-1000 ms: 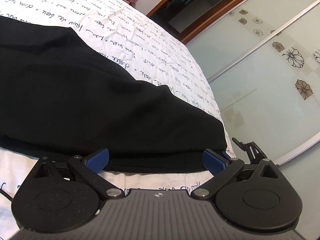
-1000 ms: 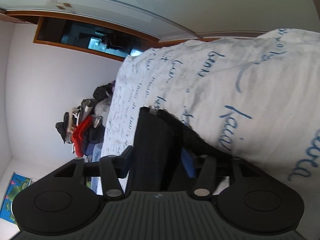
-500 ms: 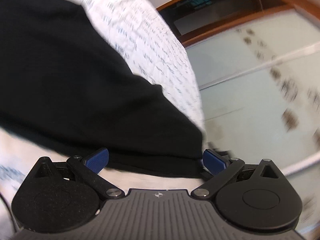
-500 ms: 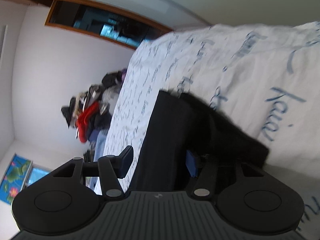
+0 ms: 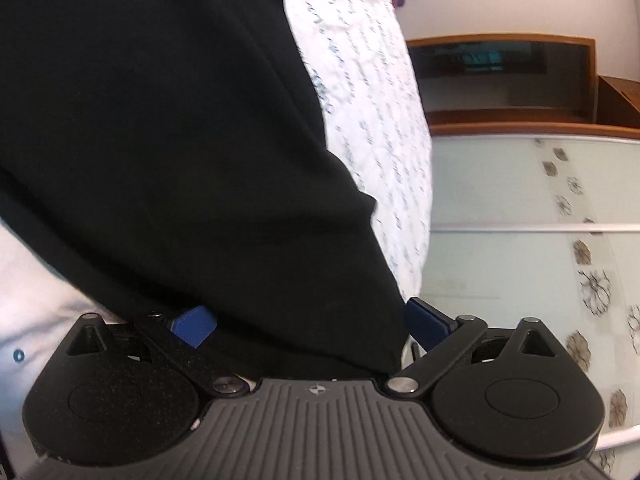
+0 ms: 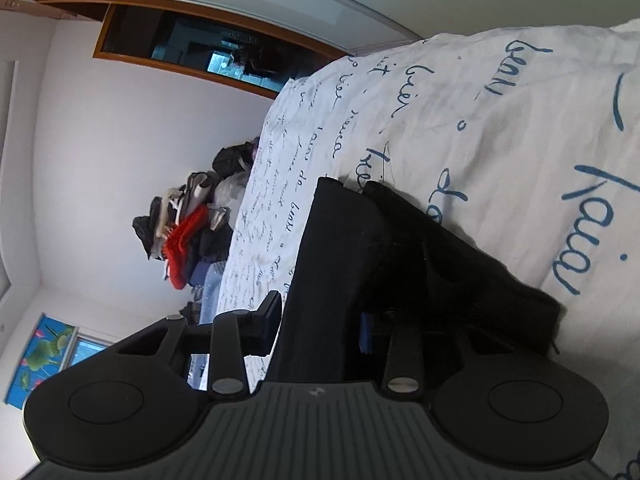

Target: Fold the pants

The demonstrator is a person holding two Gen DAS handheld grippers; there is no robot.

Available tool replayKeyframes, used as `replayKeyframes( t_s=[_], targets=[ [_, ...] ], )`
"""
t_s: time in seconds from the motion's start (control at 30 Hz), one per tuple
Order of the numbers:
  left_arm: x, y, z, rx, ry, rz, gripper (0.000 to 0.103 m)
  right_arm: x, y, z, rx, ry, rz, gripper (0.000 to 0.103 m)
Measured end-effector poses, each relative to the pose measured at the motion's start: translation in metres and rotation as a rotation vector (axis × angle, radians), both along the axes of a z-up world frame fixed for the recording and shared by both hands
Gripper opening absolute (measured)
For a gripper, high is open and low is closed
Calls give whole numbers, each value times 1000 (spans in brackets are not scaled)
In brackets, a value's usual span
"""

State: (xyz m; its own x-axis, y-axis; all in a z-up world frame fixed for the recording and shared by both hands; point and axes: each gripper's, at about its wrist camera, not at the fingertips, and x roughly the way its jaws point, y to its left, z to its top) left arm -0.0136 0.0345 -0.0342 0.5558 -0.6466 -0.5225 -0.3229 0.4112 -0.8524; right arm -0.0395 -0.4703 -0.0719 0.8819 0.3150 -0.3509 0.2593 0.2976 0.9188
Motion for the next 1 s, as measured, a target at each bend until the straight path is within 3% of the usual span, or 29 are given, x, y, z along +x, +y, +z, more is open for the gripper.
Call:
replayKeyframes(
  t_s=[0.1,0.13,0.17,0.2,0.23,0.3,0.33,0.5,0.7,0.8,0.87,0.9,0.97,1.0],
  targets=[
    [-1,1,4,48,-10,32,94,-2,0,3,-18,-3,-12,36],
    [-2,0,6,71,-17,40,92,-4,1,5,-39,-11,-28,29],
    [-5,-1,9,107,-19,58,84,-6,2,7,-67,-10,-39,15],
    [-7,-2,12,161,-15,71,67,-6,3,7,-87,-10,-41,9],
    [-9,-4,13,209,-5,79,57,-6,4,7,-95,-12,-40,7],
    [-10,-5,11,276,20,87,20,-7,6,5,-114,-12,-42,5],
    [-10,-3,9,315,39,83,10,-8,6,3,-117,-9,-46,4],
    [-11,-3,25,404,-4,56,5,-8,5,7,-143,-27,-68,3],
    [-32,2,54,384,-127,-24,4,-43,2,55,-203,-160,-43,3],
    [-31,6,17,370,18,-78,6,-79,-8,34,-206,-91,-58,3],
    [-34,8,16,372,-6,-68,8,-90,-18,2,-152,10,-96,3],
    [-34,7,20,382,-16,-76,7,-93,-21,-9,-125,11,-106,3],
    [-33,10,23,373,-17,-83,6,-93,-19,-5,-148,-1,-114,3],
    [-33,11,21,367,-16,-88,16,-90,-16,-1,-160,-12,-109,3]
  ],
)
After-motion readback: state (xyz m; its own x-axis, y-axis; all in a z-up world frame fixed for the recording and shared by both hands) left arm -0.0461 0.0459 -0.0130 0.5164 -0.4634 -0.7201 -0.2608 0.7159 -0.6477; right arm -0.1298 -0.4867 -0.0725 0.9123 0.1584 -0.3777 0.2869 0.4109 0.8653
